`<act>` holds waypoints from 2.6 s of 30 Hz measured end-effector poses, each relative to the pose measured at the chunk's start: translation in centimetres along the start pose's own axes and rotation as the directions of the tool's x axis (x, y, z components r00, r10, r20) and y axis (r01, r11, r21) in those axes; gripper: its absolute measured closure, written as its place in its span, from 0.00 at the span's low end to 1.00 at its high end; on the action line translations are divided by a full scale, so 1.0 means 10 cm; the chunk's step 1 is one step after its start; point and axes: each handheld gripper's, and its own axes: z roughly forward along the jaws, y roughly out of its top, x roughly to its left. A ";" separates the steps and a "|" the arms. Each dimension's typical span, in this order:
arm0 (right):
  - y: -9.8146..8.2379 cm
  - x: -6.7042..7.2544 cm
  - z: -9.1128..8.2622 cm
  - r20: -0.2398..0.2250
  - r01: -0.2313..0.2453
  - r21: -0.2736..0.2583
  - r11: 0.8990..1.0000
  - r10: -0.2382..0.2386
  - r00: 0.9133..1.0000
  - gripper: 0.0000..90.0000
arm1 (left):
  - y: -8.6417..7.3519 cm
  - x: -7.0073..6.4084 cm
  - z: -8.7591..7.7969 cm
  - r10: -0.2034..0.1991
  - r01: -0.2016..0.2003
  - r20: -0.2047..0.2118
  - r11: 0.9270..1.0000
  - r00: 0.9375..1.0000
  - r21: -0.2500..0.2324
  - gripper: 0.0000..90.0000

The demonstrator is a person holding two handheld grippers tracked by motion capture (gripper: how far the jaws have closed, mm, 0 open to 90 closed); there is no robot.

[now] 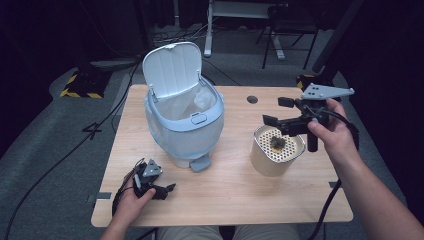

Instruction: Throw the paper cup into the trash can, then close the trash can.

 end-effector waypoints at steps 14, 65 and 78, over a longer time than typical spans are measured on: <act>-1.06 -0.26 -0.47 0.124 -0.137 0.075 0.988 0.127 0.984 0.17 | 0.00 0.00 0.00 0.000 0.000 0.000 1.000 1.000 0.000 0.16; -2.75 -0.30 -0.11 0.272 -0.179 0.307 0.935 0.094 0.958 0.04 | 0.05 -0.01 -0.32 -0.121 0.120 -0.013 0.988 0.993 -0.096 0.27; -2.75 -0.31 -0.10 0.270 -0.183 0.309 0.933 0.098 0.958 0.03 | 0.33 0.17 -0.88 -0.007 0.032 0.117 0.977 0.993 -0.213 0.28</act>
